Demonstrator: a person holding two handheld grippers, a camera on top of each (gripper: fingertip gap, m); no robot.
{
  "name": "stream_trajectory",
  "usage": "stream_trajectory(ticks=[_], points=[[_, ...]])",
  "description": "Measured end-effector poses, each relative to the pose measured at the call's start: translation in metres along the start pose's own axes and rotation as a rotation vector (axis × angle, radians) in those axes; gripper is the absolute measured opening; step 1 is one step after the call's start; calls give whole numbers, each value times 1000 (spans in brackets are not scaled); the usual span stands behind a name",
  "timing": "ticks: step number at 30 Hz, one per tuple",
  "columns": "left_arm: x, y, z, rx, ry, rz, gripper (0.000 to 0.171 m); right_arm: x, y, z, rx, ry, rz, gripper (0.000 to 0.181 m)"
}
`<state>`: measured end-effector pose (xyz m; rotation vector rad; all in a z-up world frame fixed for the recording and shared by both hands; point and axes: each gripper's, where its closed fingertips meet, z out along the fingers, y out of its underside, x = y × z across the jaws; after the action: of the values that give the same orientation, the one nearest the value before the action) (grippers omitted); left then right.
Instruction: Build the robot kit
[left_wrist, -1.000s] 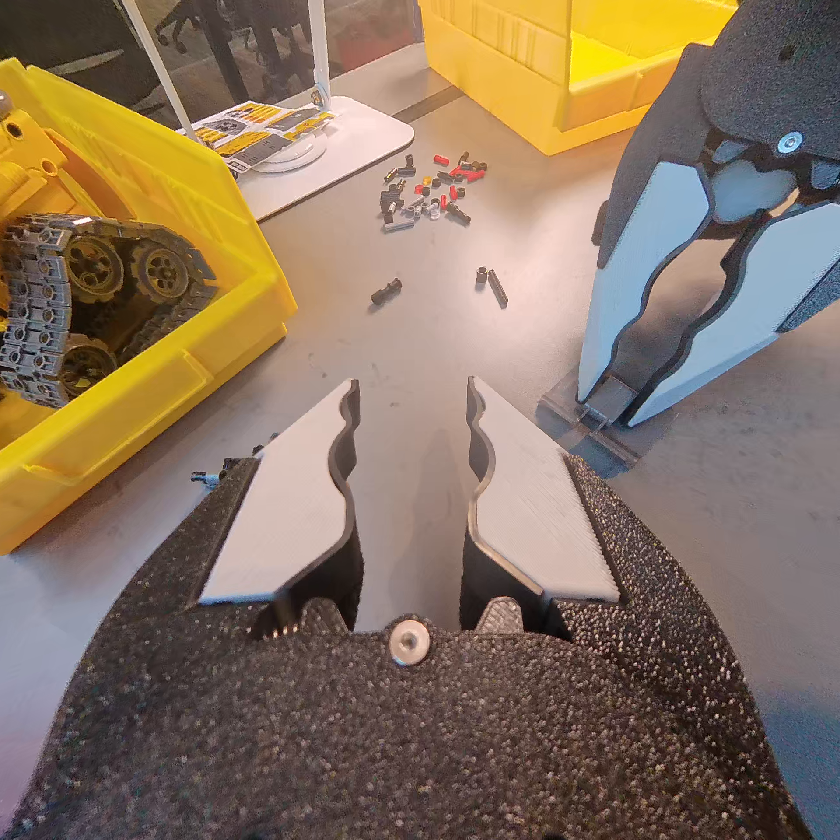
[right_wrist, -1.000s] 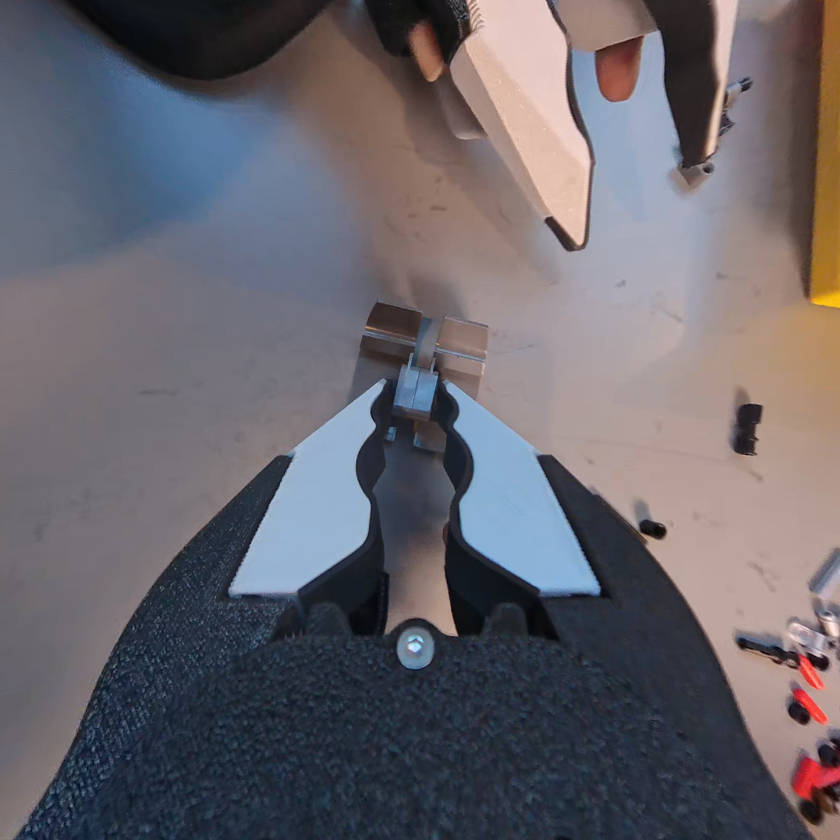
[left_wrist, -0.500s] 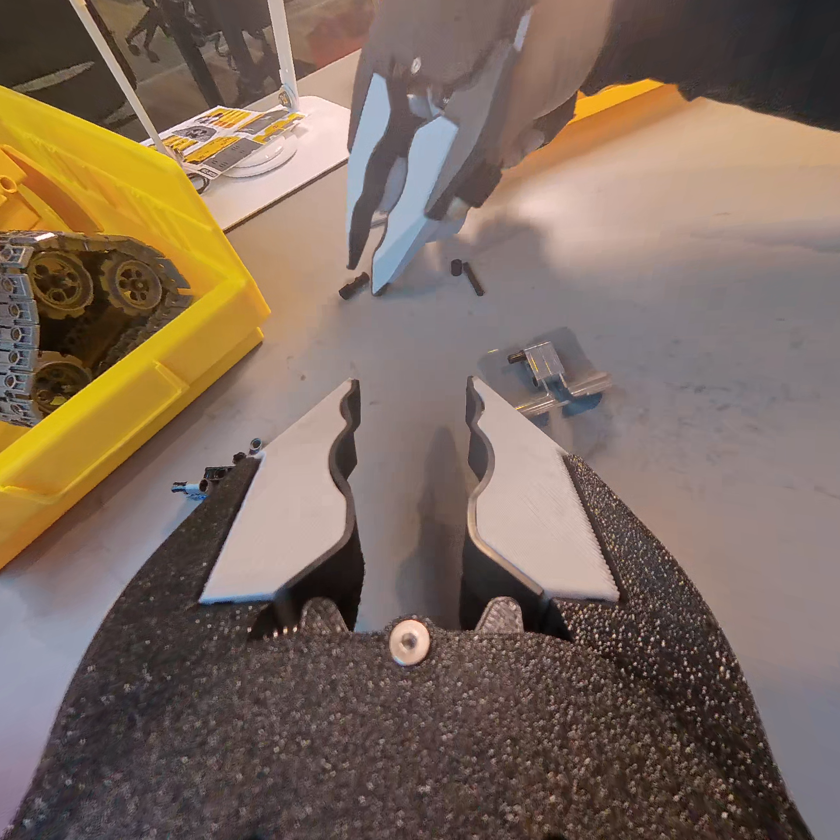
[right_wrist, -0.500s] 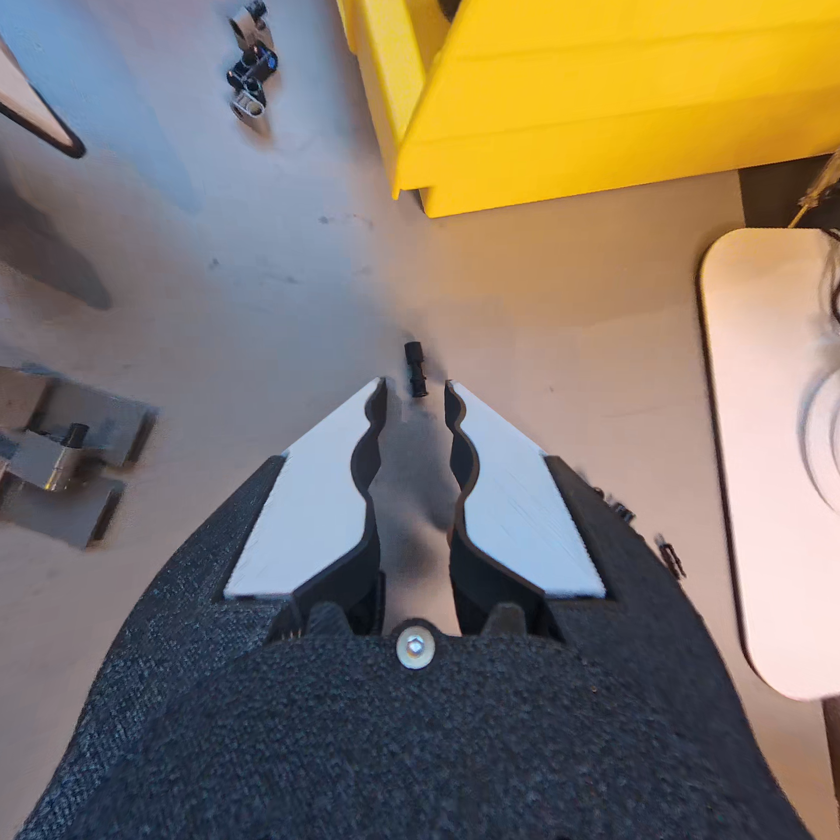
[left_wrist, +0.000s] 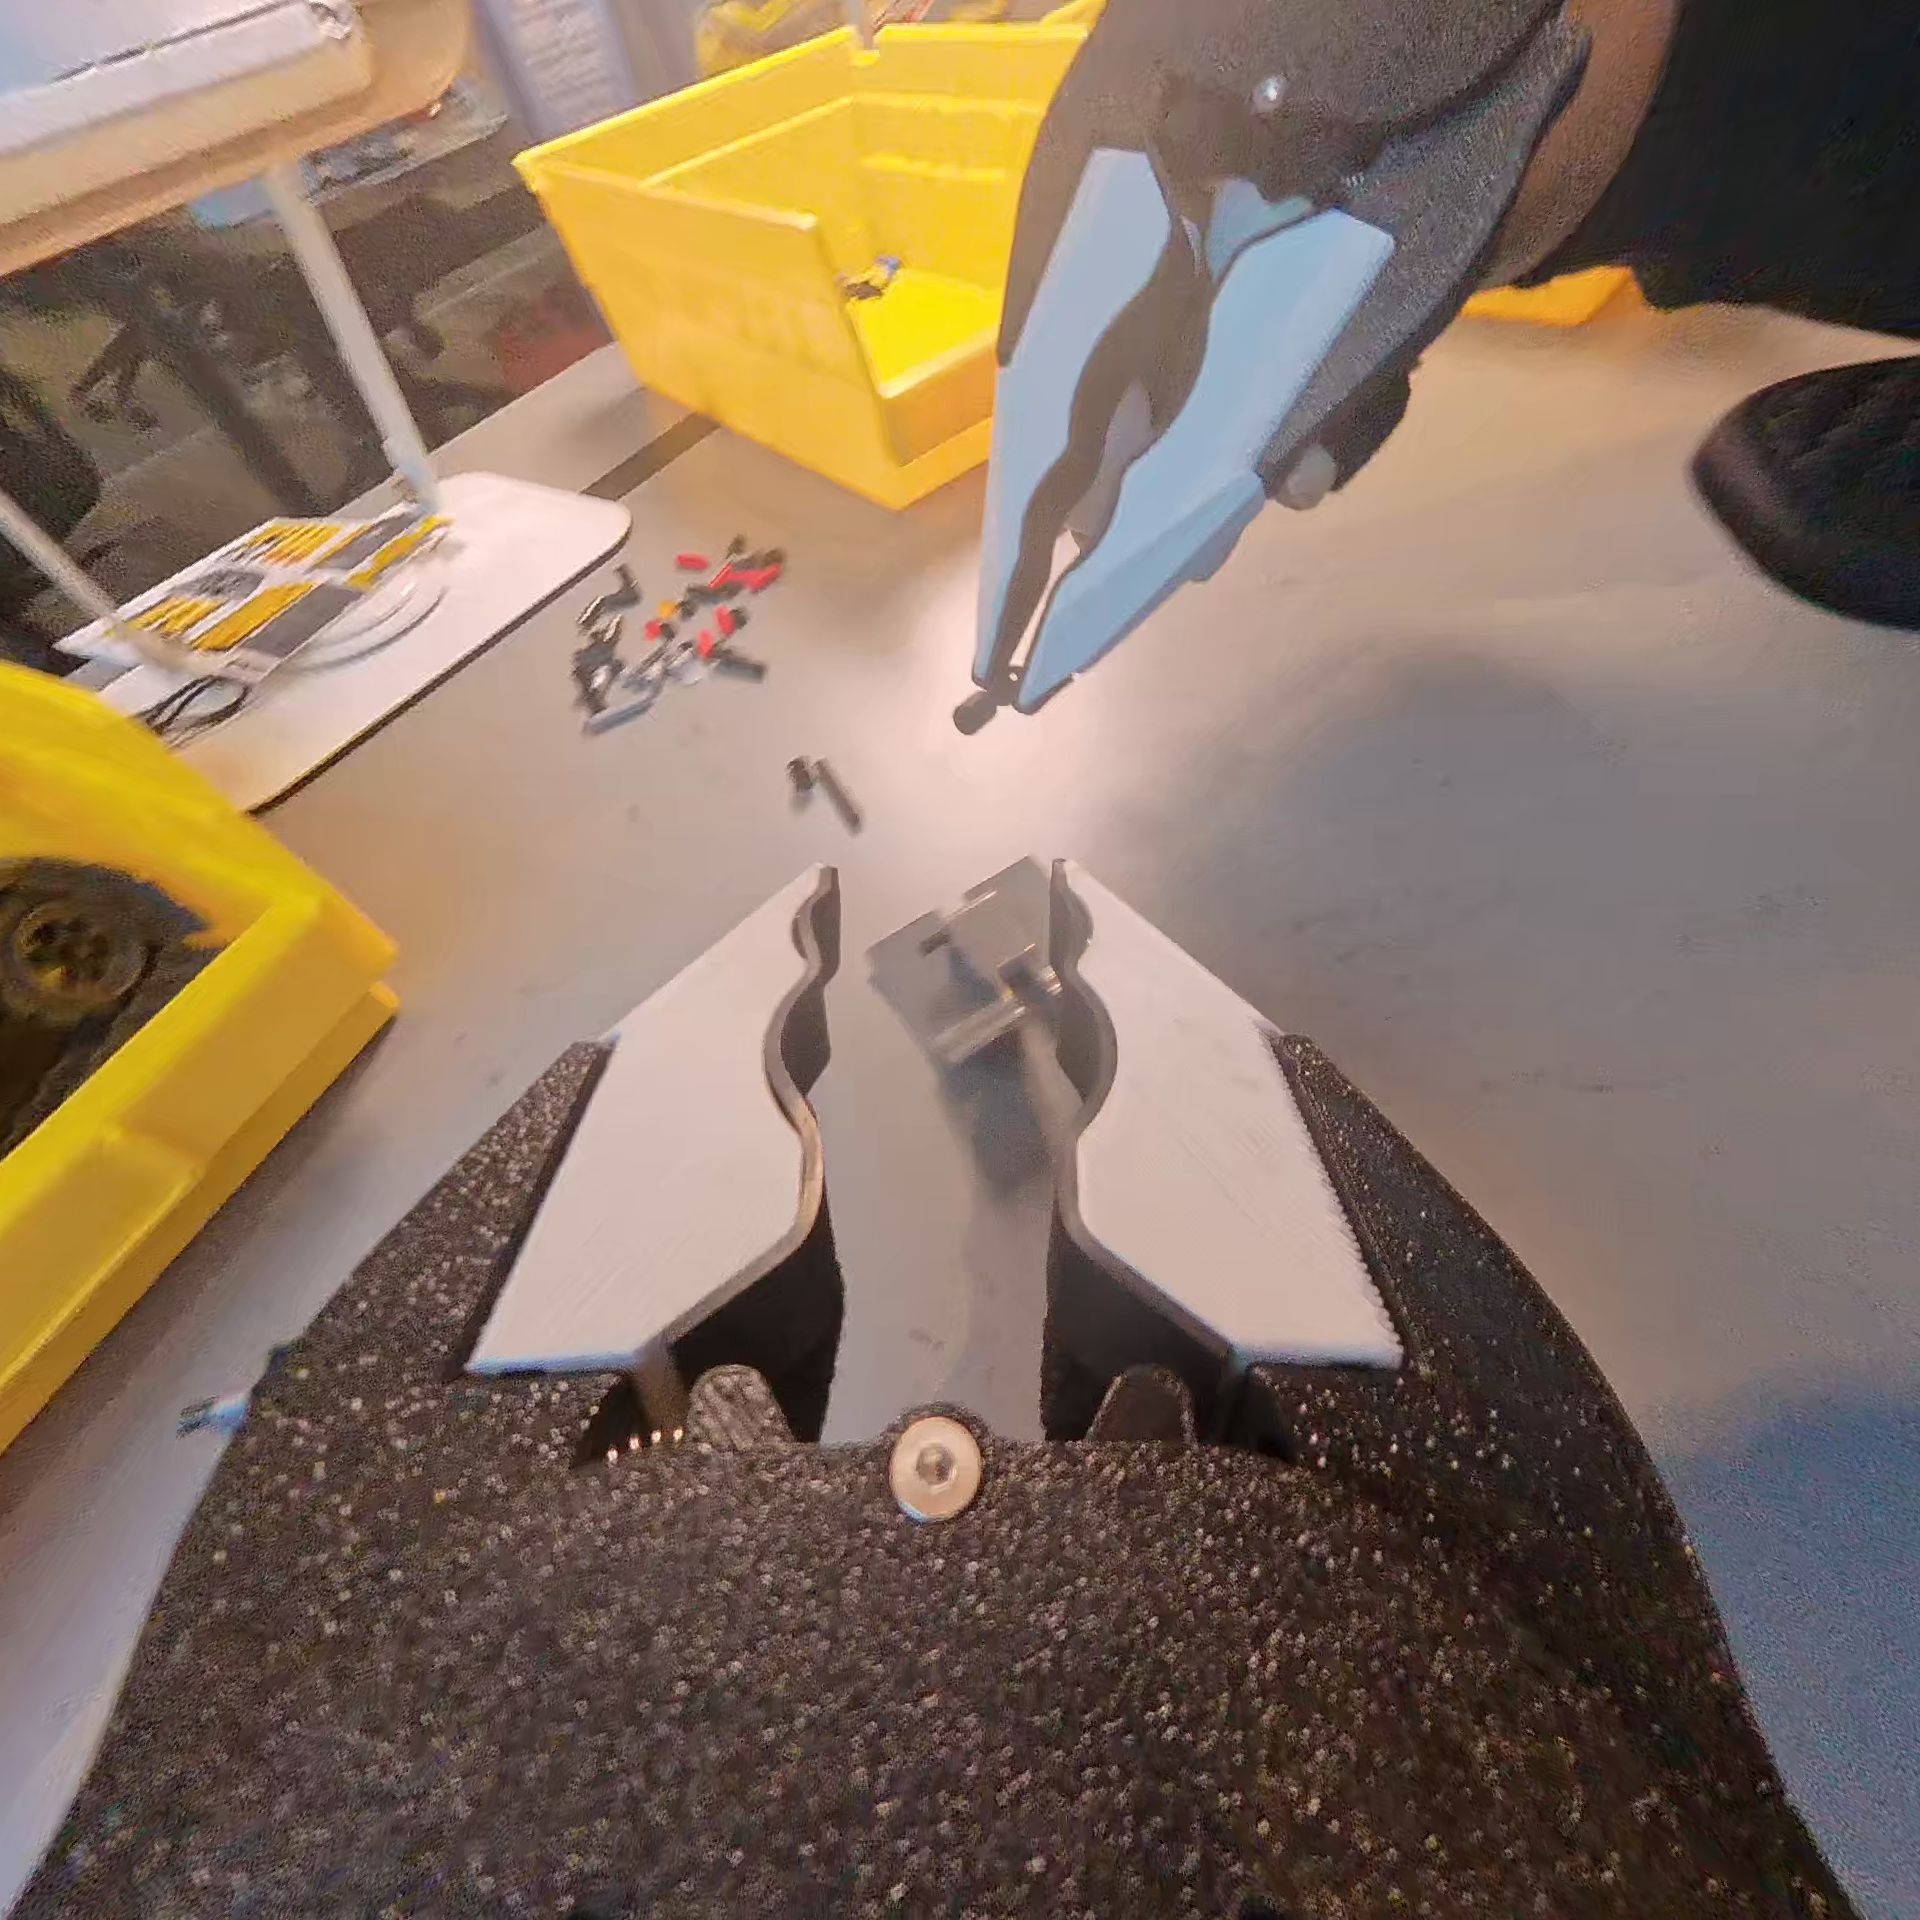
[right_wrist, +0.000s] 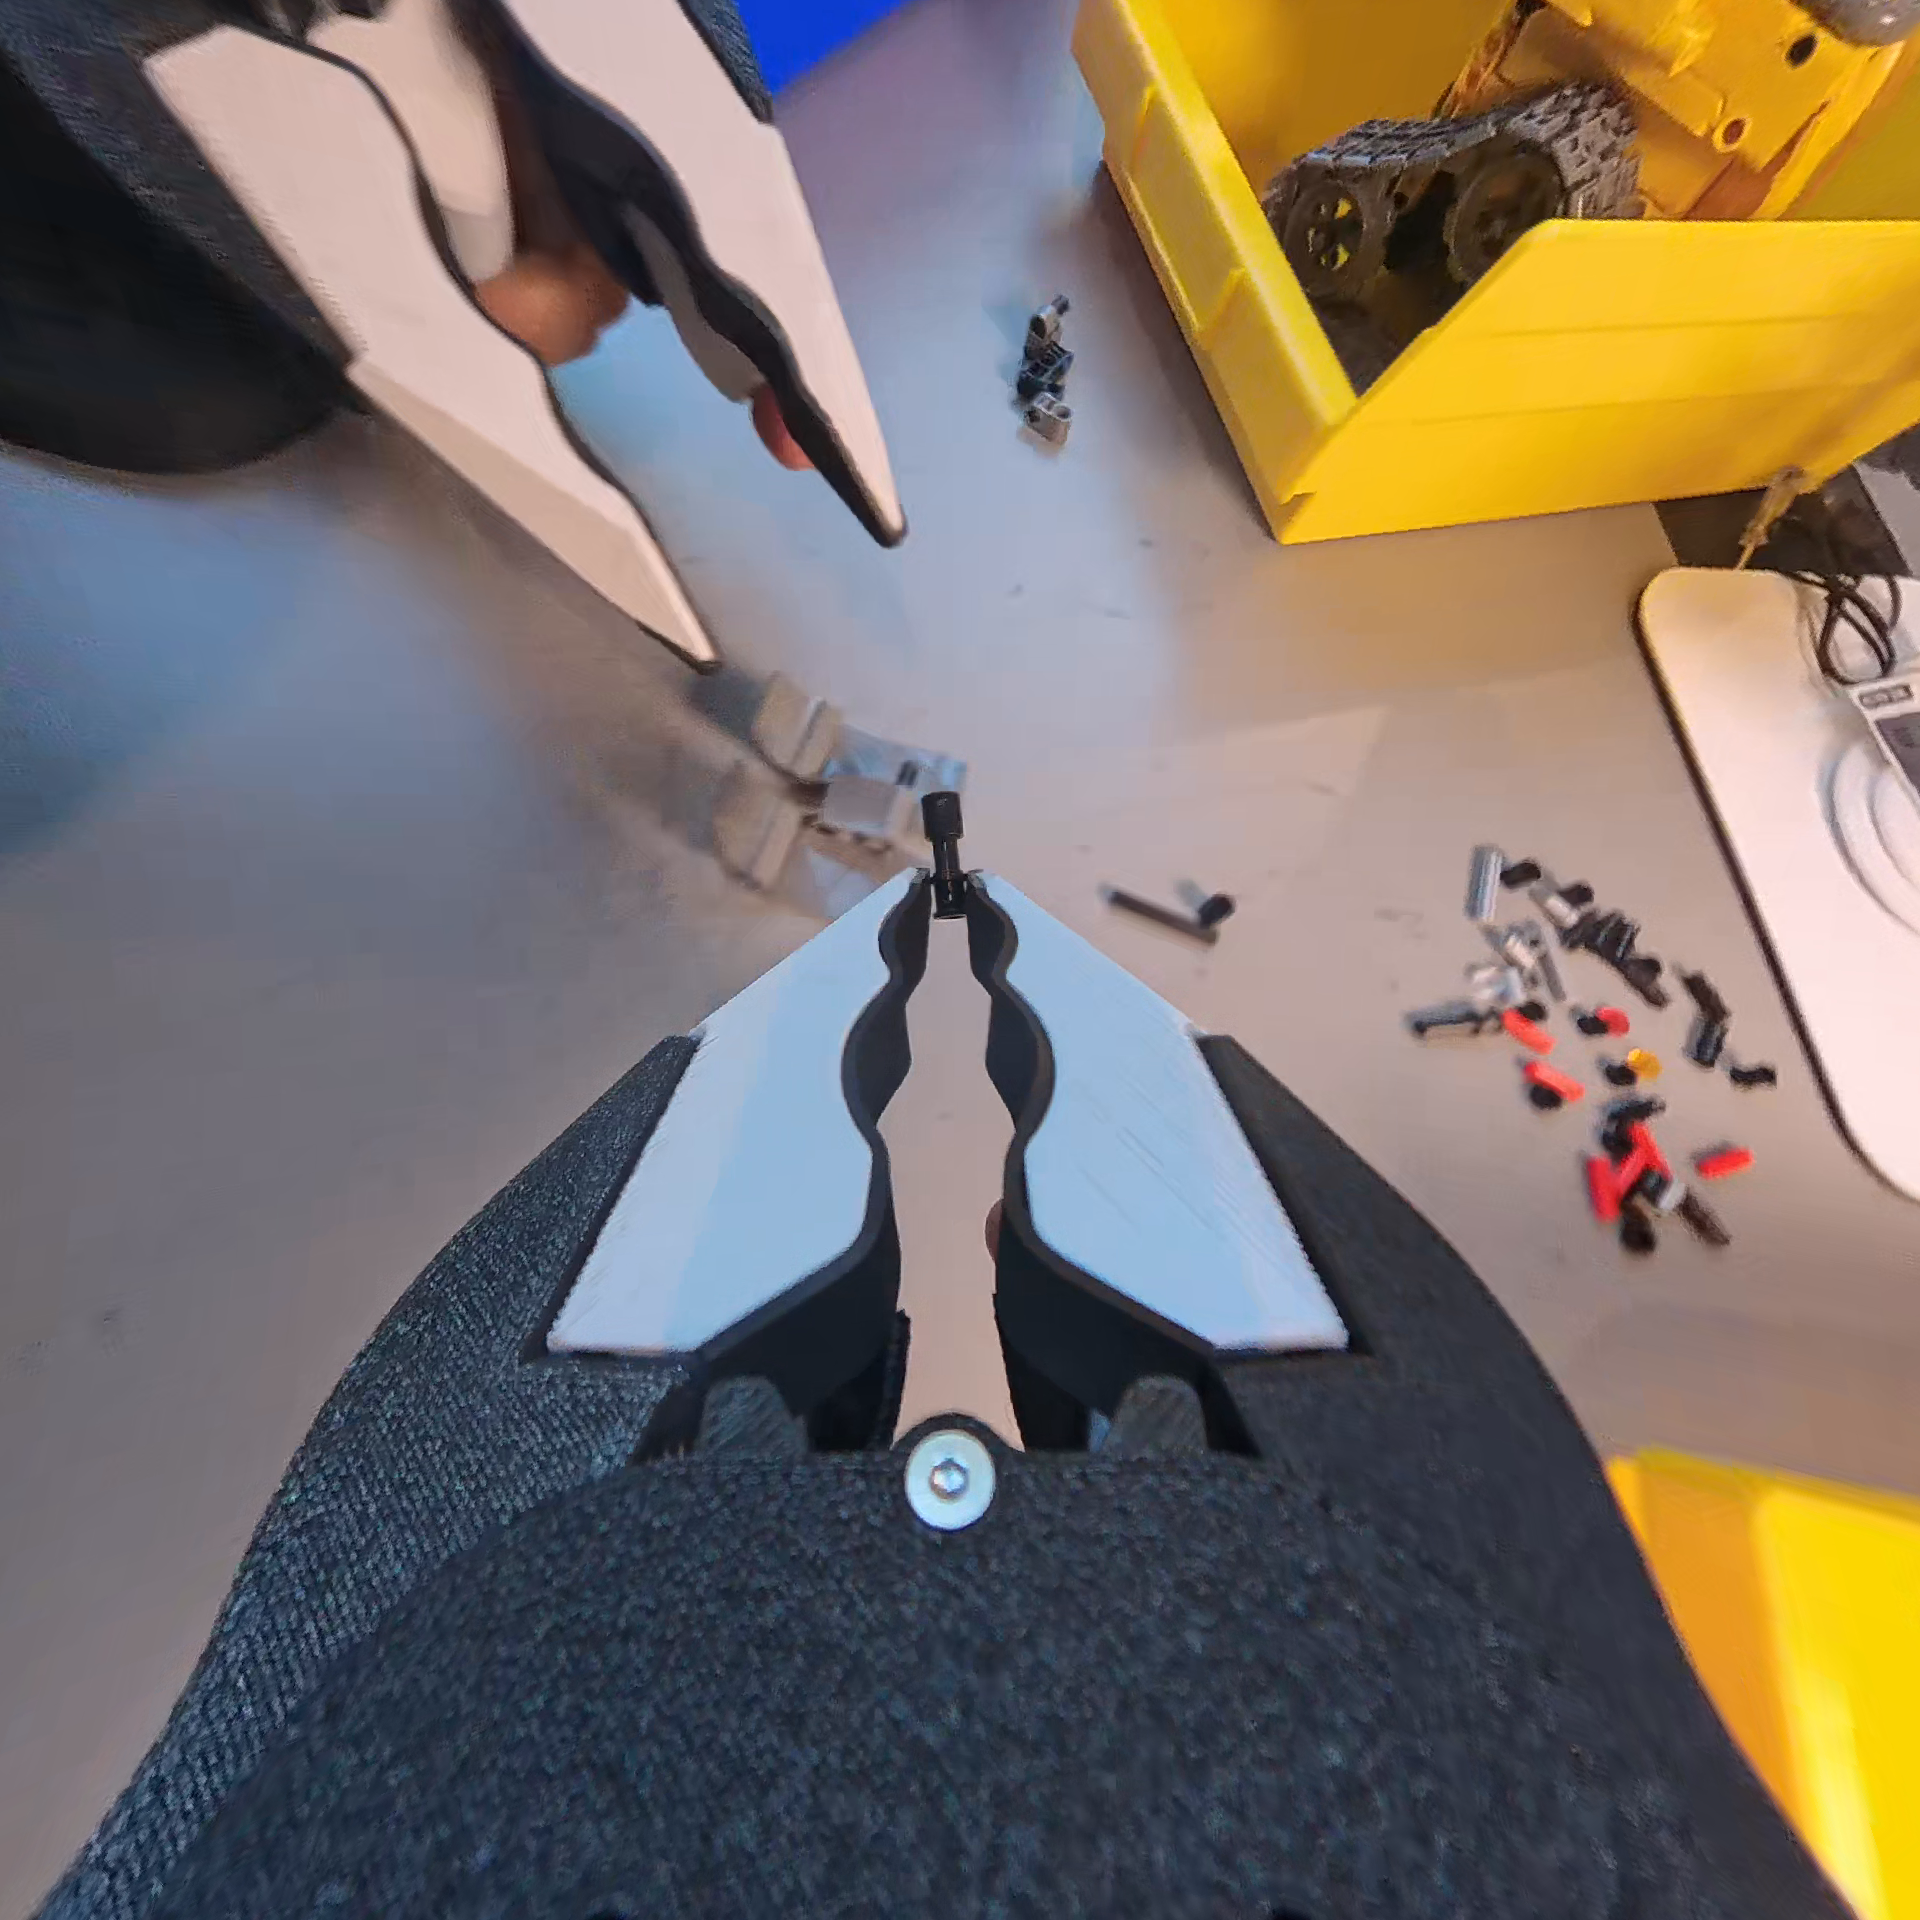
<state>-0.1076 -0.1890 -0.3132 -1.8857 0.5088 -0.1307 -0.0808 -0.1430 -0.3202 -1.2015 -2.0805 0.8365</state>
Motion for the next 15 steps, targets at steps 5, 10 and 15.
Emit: stream_trajectory(ticks=[5, 10, 15], points=[[19, -44, 9, 179, 83, -29, 19, -18, 2, -28, 123, 114, 84, 7], [-18, -89, 19, 284, -39, -46, 21, -3, -9, -35, 250, 190, 74, 7], [-17, -83, 32, 278, 33, -100, 0, 3, -4, -43, 294, 269, 42, 7]])
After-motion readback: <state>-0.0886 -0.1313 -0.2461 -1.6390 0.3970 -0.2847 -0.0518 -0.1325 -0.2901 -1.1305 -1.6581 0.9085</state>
